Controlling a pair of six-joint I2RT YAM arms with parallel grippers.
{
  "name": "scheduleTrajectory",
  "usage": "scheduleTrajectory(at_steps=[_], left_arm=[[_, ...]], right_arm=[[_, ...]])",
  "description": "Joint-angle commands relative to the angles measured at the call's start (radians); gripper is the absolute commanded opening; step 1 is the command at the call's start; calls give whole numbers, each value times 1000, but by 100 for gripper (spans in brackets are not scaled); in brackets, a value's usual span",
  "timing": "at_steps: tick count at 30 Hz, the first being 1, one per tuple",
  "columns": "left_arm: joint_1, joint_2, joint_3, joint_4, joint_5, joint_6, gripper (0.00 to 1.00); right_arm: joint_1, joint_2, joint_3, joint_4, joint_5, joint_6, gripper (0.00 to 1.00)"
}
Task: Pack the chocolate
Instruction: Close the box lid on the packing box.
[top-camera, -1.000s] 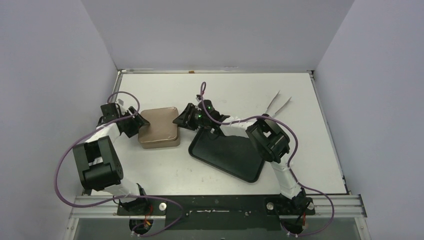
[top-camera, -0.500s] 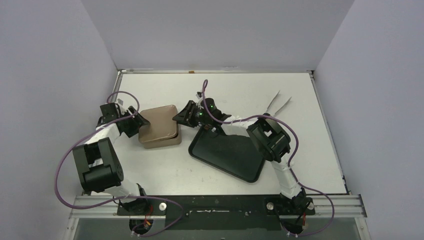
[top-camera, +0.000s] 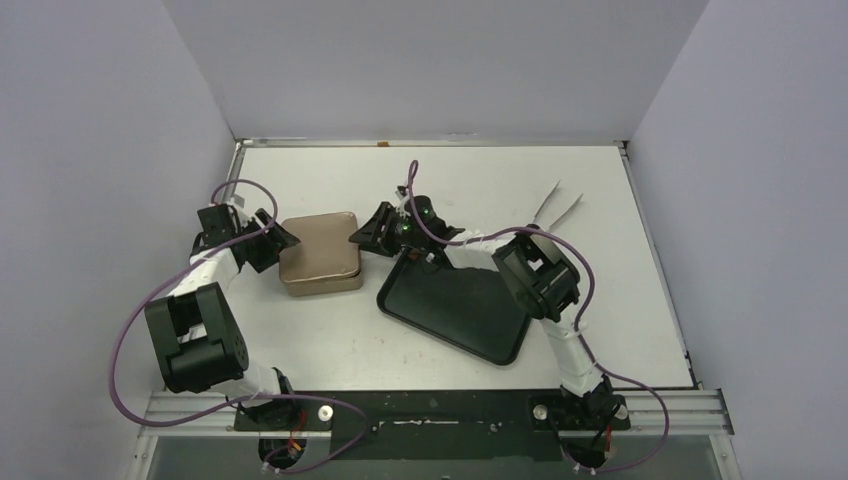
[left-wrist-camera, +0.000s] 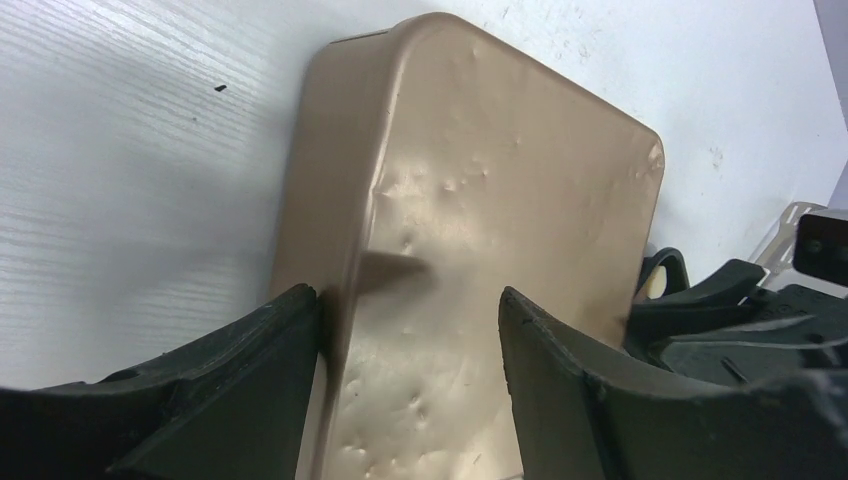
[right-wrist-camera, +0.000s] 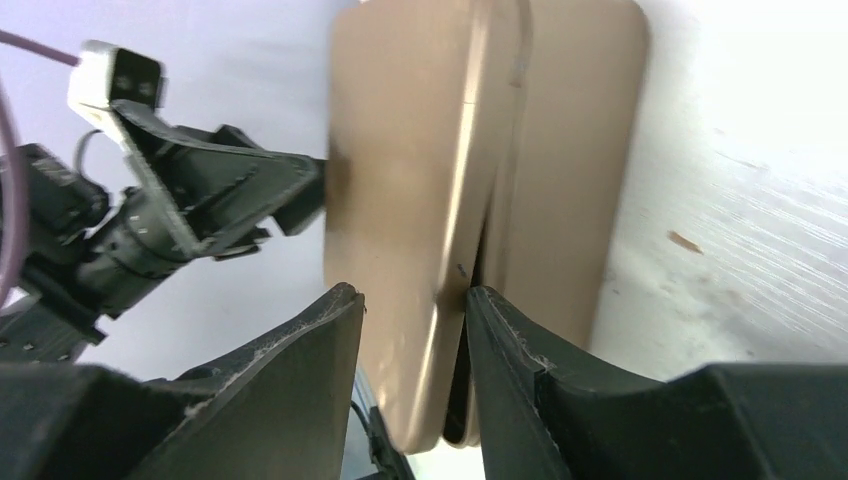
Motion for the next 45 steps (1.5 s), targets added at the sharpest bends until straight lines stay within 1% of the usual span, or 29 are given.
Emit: scheduleTrajectory(at_steps=[1, 4, 8, 14, 17, 20, 23, 27, 31, 36, 38, 42, 45], left_arm=[[-17, -33, 11, 39, 114, -16, 62], [-16, -29, -3, 44, 109, -10, 63], [-17, -27, -16, 44, 99, -2, 64], [-18, -29, -19, 38, 89, 11, 64], [-21, -28, -33, 59, 96, 1, 64], [-26, -23, -37, 65, 93, 3, 64], [-26, -24, -37, 64, 91, 7, 64], [-26, -35, -36, 76, 116, -6, 65], [-29, -47, -35, 94, 140, -26, 66], [-30, -59, -20, 58, 102, -1, 66], [-30, -65, -16, 43, 80, 14, 66], [-38, -65, -25, 55, 84, 8, 66], [-48, -61, -25, 56, 90, 7, 66]], right_arm=[[21, 36, 57, -8, -66, 10, 42], [20, 54, 59, 23, -85, 25, 41], [16, 79, 43, 207, -149, 98, 37], [4, 70, 32, 311, -177, 141, 37], [-1, 82, 30, 419, -207, 199, 37], [-4, 94, 29, 479, -224, 235, 37], [-5, 98, 32, 452, -222, 225, 37], [-1, 94, 57, 263, -204, 113, 41], [4, 115, 91, 152, -207, 69, 41], [2, 122, 99, 123, -197, 45, 39], [-1, 119, 100, 131, -193, 36, 37], [0, 139, 113, 273, -252, 93, 37], [4, 147, 134, 335, -280, 130, 38]])
